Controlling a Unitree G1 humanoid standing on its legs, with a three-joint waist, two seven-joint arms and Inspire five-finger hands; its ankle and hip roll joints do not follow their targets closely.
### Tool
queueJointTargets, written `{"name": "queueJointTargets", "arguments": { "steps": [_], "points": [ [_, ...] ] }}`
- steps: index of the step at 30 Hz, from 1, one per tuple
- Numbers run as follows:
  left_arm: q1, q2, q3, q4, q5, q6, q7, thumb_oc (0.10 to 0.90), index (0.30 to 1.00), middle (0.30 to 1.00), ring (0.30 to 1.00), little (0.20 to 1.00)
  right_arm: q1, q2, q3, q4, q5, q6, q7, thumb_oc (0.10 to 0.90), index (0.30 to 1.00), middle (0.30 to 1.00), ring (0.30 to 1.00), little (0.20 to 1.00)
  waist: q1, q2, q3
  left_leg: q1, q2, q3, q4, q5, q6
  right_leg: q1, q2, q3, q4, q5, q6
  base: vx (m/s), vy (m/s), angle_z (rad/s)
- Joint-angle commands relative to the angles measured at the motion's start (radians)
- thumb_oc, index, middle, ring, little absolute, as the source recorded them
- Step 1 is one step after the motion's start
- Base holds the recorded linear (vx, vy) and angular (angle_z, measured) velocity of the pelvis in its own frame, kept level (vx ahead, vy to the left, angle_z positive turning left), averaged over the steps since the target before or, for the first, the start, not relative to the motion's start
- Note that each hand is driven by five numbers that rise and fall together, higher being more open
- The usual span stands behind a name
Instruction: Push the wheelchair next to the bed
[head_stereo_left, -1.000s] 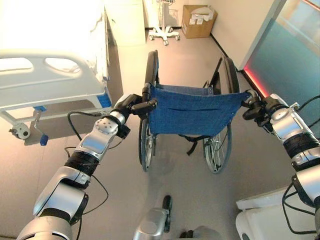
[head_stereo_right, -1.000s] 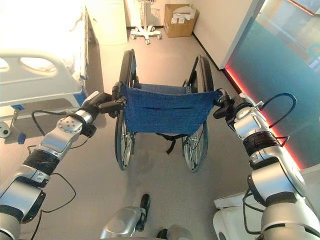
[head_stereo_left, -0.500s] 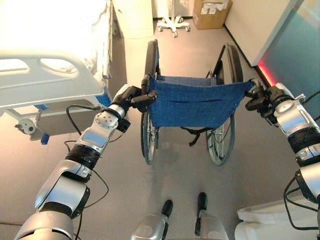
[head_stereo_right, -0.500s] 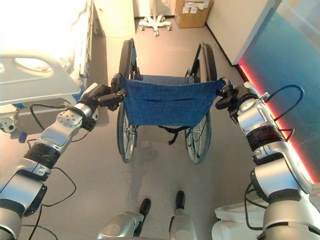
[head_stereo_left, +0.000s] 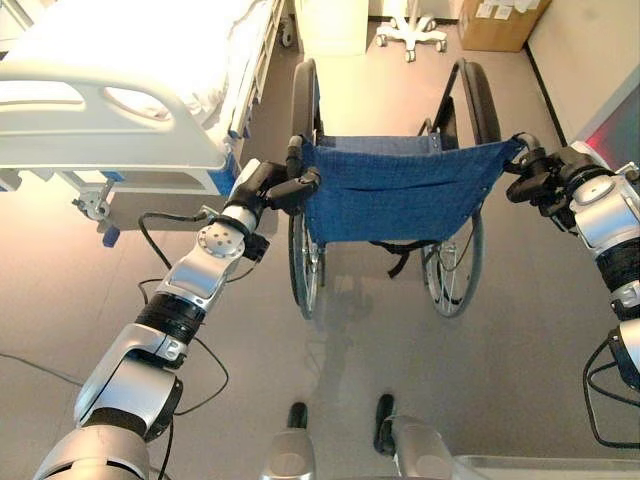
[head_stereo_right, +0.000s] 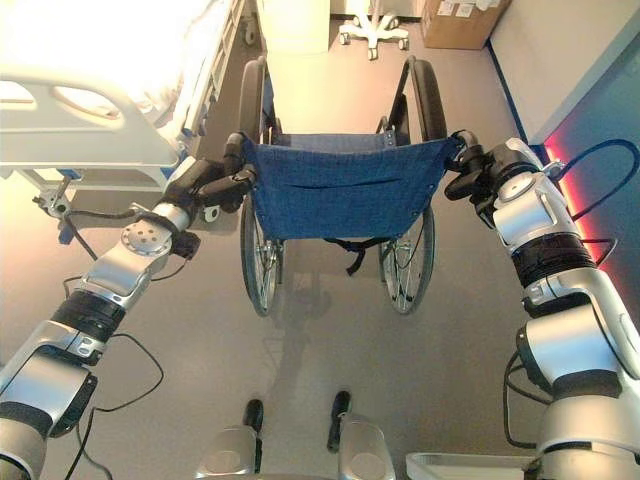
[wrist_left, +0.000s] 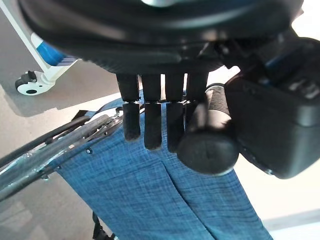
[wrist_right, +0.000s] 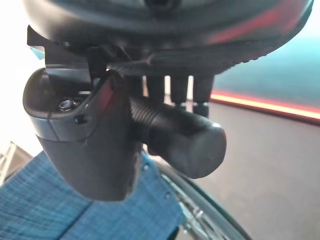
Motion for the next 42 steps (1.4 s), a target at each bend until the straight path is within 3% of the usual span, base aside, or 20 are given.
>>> {"name": "queueJointTargets", "arguments": {
  "steps": [1, 3, 5, 8, 13, 17, 20, 22, 24, 25, 27, 29, 30, 31, 33, 35, 36, 38, 41, 42],
  "points": [
    [0.049, -0.105, -0.117, 0.094, 0.103, 0.015, -0.004, 0.4, 0.3, 0.3, 0.3, 0.3, 0.048, 0.096, 0.142, -0.124, -0.059, -0.142, 0.136, 0.4, 0.3, 0.3, 0.3, 0.3, -0.045, -0.03, 0.001, 0.021, 0.046, -0.002, 0.205, 0.149, 0.018, 0.086, 0.011, 0.016, -0.154, 0.133, 0.009, 0.42, -0.214, 0.17],
    [0.058, -0.104, -0.115, 0.085, 0.111, 0.015, -0.008, 0.4, 0.3, 0.3, 0.3, 0.3, 0.052, 0.112, 0.143, -0.117, -0.069, -0.127, 0.132, 0.4, 0.3, 0.3, 0.3, 0.3, -0.024, -0.029, 0.012, -0.027, -0.015, 0.003, 0.182, 0.124, 0.034, 0.122, 0.022, 0.025, -0.166, 0.127, 0.013, 0.39, -0.137, -0.1],
    [0.068, -0.09, -0.114, 0.062, 0.113, 0.012, -0.013, 0.4, 0.3, 0.3, 0.3, 0.3, 0.072, 0.131, 0.139, -0.111, -0.078, -0.085, 0.113, 0.4, 0.3, 0.3, 0.3, 0.3, 0.016, -0.008, 0.047, -0.135, -0.104, 0.068, 0.129, 0.119, 0.038, 0.199, 0.066, 0.038, -0.185, 0.103, 0.008, 0.47, -0.13, -0.17],
    [0.074, -0.053, -0.12, 0.053, 0.1, 0.001, -0.015, 0.4, 0.3, 0.3, 0.3, 0.3, 0.1, 0.147, 0.128, -0.112, -0.057, -0.073, 0.089, 0.4, 0.3, 0.3, 0.3, 0.3, 0.069, 0.034, 0.069, -0.233, -0.165, 0.145, -0.01, 0.202, 0.019, 0.291, 0.131, 0.059, -0.205, 0.077, 0.007, 0.48, -0.059, -0.13],
    [0.114, -0.005, -0.084, 0.065, 0.085, 0.005, -0.001, 0.4, 0.3, 0.3, 0.3, 0.3, 0.087, 0.182, 0.133, -0.092, -0.059, -0.109, 0.1, 0.4, 0.3, 0.3, 0.3, 0.3, 0.143, 0.057, 0.044, -0.246, -0.179, 0.138, -0.141, 0.253, 0.024, 0.372, 0.173, 0.122, -0.199, 0.022, 0.009, 0.48, 0.082, -0.83],
    [0.116, -0.001, -0.072, 0.118, 0.052, 0.002, -0.012, 0.4, 0.3, 0.3, 0.3, 0.3, 0.093, 0.186, 0.128, -0.059, -0.102, -0.181, 0.115, 0.4, 0.3, 0.3, 0.3, 0.3, 0.138, 0.038, 0.011, -0.249, -0.15, 0.209, 0.01, 0.128, 0.074, 0.371, 0.132, 0.085, -0.123, -0.025, 0.01, 0.41, 0.199, -0.74],
    [0.115, 0.002, -0.059, 0.135, 0.054, 0.008, -0.018, 0.4, 0.3, 0.3, 0.3, 0.3, 0.11, 0.186, 0.123, -0.043, -0.12, -0.228, 0.095, 0.4, 0.3, 0.3, 0.3, 0.3, 0.155, 0.018, -0.009, -0.238, -0.157, 0.197, 0.046, 0.076, 0.111, 0.377, 0.1, 0.077, -0.051, -0.003, 0.036, 0.41, 0.174, 0.06],
    [0.108, 0.012, -0.056, 0.139, 0.068, 0.009, -0.032, 0.4, 0.3, 0.3, 0.3, 0.3, 0.139, 0.185, 0.107, -0.047, -0.118, -0.252, 0.078, 0.4, 0.3, 0.3, 0.3, 0.3, 0.168, 0.007, -0.038, -0.216, -0.176, 0.165, 0.01, 0.075, 0.137, 0.38, 0.075, 0.094, 0.092, 0.095, 0.096, 0.38, 0.157, -0.02],
    [0.11, 0.005, -0.059, 0.14, 0.07, 0.008, -0.021, 0.4, 0.3, 0.3, 0.3, 0.3, 0.151, 0.183, 0.105, -0.046, -0.11, -0.261, 0.068, 0.4, 0.3, 0.3, 0.3, 0.3, 0.163, 0.009, -0.049, -0.21, -0.179, 0.153, -0.006, 0.077, 0.141, 0.367, 0.078, 0.112, 0.15, 0.116, 0.105, 0.33, 0.119, -0.09],
    [0.118, -0.013, -0.069, 0.135, 0.075, 0.015, -0.006, 0.4, 0.3, 0.3, 0.3, 0.3, 0.191, 0.176, 0.089, -0.053, -0.098, -0.27, 0.057, 0.4, 0.3, 0.3, 0.3, 0.3, 0.143, 0.008, -0.069, -0.184, -0.2, 0.108, -0.029, 0.077, 0.153, 0.316, 0.107, 0.179, 0.266, 0.208, 0.13, 0.43, 0.106, -0.1],
    [0.122, -0.025, -0.074, 0.138, 0.083, 0.017, -0.004, 0.4, 0.3, 0.3, 0.3, 0.3, 0.216, 0.174, 0.08, -0.059, -0.094, -0.268, 0.053, 0.4, 0.3, 0.3, 0.3, 0.3, 0.127, 0.01, -0.08, -0.161, -0.21, 0.08, -0.038, 0.072, 0.158, 0.264, 0.105, 0.193, 0.301, 0.252, 0.133, 0.46, 0.087, 0.27],
    [0.146, -0.06, -0.072, 0.159, 0.092, 0.009, 0.029, 0.4, 0.3, 0.3, 0.3, 0.3, 0.232, 0.186, 0.083, -0.061, -0.077, -0.25, 0.051, 0.4, 0.3, 0.3, 0.3, 0.3, 0.077, 0.036, -0.072, -0.074, -0.205, 0.037, -0.044, 0.05, 0.164, 0.048, 0.056, 0.159, 0.321, 0.275, 0.115, 0.49, 0.045, 0.4],
    [0.149, -0.066, -0.071, 0.162, 0.094, 0.006, 0.035, 0.4, 0.3, 0.3, 0.3, 0.3, 0.232, 0.189, 0.085, -0.062, -0.076, -0.246, 0.051, 0.4, 0.3, 0.3, 0.3, 0.3, 0.07, 0.043, -0.069, -0.063, -0.199, 0.035, -0.041, 0.046, 0.165, 0.012, 0.051, 0.154, 0.322, 0.282, 0.111, 0.42, -0.031, 0.36],
    [0.158, -0.082, -0.068, 0.174, 0.105, -0.024, 0.061, 0.4, 0.3, 0.3, 0.3, 0.3, 0.233, 0.2, 0.086, -0.063, -0.067, -0.225, 0.044, 0.4, 0.3, 0.3, 0.3, 0.3, 0.037, 0.055, -0.033, -0.018, -0.197, 0.003, -0.01, 0.005, 0.177, -0.174, 0.022, 0.122, 0.349, 0.324, 0.109, 0.4, -0.05, 0.25],
    [0.157, -0.1, -0.068, 0.167, 0.116, -0.023, 0.068, 0.4, 0.3, 0.3, 0.3, 0.3, 0.24, 0.199, 0.077, -0.078, -0.048, -0.176, 0.044, 0.4, 0.3, 0.3, 0.3, 0.3, 0.001, 0.056, 0.003, 0.039, -0.206, -0.028, 0.012, -0.041, 0.189, -0.348, 0.007, 0.085, 0.362, 0.404, 0.128, 0.59, -0.098, 0.64],
    [0.154, -0.113, -0.075, 0.16, 0.131, -0.019, 0.064, 0.4, 0.3, 0.3, 0.3, 0.3, 0.24, 0.188, 0.069, -0.096, -0.035, -0.135, 0.054, 0.4, 0.3, 0.3, 0.3, 0.3, -0.023, 0.024, 0.016, 0.065, -0.238, -0.06, 0.042, -0.085, 0.188, -0.361, -0.009, 0.09, 0.203, 0.449, 0.143, 0.61, -0.193, 0.99],
    [0.148, -0.12, -0.082, 0.156, 0.136, -0.014, 0.063, 0.4, 0.3, 0.3, 0.3, 0.3, 0.235, 0.18, 0.066, -0.098, -0.032, -0.113, 0.059, 0.4, 0.3, 0.3, 0.3, 0.3, -0.04, 0.0, 0.022, 0.088, -0.258, -0.091, 0.063, -0.119, 0.179, -0.316, -0.011, 0.094, 0.031, 0.434, 0.142, 0.53, -0.229, 0.98],
    [0.14, -0.128, -0.088, 0.152, 0.133, -0.01, 0.064, 0.4, 0.3, 0.3, 0.3, 0.3, 0.215, 0.173, 0.066, -0.103, -0.035, -0.083, 0.074, 0.4, 0.3, 0.3, 0.3, 0.3, -0.051, -0.017, 0.019, 0.104, -0.264, -0.105, 0.078, -0.146, 0.168, -0.254, -0.006, 0.097, -0.087, 0.396, 0.134, 0.49, -0.24, 1.21],
    [0.106, -0.142, -0.098, 0.16, 0.132, -0.008, 0.065, 0.4, 0.3, 0.3, 0.3, 0.3, 0.186, 0.167, 0.054, -0.071, -0.026, -0.081, 0.073, 0.4, 0.3, 0.3, 0.3, 0.3, -0.06, -0.053, -0.006, 0.094, -0.279, -0.116, 0.123, -0.191, 0.151, -0.14, 0.0, 0.112, -0.206, 0.356, 0.111, 0.39, -0.25, 0.58],
    [0.099, -0.145, -0.098, 0.168, 0.128, -0.011, 0.069, 0.4, 0.3, 0.3, 0.3, 0.3, 0.175, 0.168, 0.059, -0.059, -0.018, -0.088, 0.072, 0.4, 0.3, 0.3, 0.3, 0.3, -0.062, -0.056, -0.017, 0.115, -0.256, -0.12, 0.146, -0.214, 0.139, -0.132, -0.006, 0.112, -0.164, 0.335, 0.107, 0.33, -0.192, 0.33]
  ]
}}
